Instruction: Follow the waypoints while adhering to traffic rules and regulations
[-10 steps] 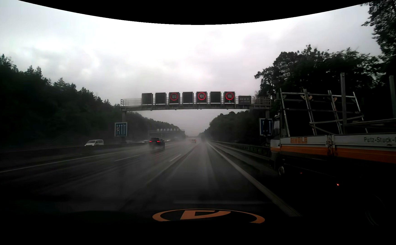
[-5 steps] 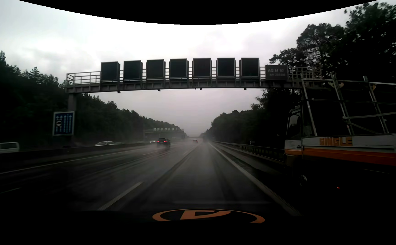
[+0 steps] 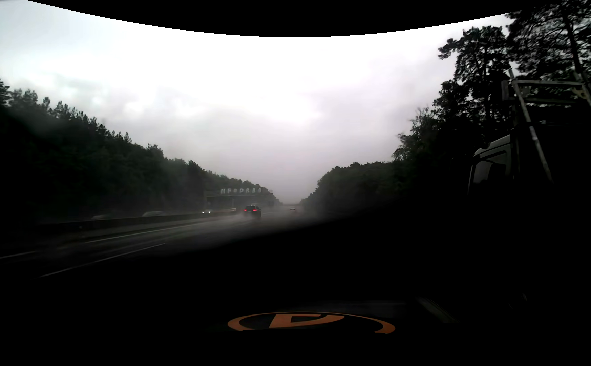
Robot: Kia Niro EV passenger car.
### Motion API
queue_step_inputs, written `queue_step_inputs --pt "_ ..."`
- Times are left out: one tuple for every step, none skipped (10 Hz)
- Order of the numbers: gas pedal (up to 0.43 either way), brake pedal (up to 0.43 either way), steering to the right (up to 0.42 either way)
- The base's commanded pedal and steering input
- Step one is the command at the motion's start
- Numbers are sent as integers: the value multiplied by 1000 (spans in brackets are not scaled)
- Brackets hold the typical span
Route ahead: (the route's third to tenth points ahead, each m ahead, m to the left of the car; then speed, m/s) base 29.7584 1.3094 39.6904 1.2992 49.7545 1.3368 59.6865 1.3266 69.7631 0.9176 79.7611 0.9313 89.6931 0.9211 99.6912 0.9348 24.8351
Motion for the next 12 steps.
queue_step_inputs --pt "130 0 3" --pt "130 0 3" --pt "138 0 2" --pt "138 0 2" --pt "138 0 2" --pt "150 0 1" --pt "150 0 0" --pt "150 0 1" --pt "150 0 1" --pt "150 0 0" --pt "150 0 0" --pt "157 0 0"
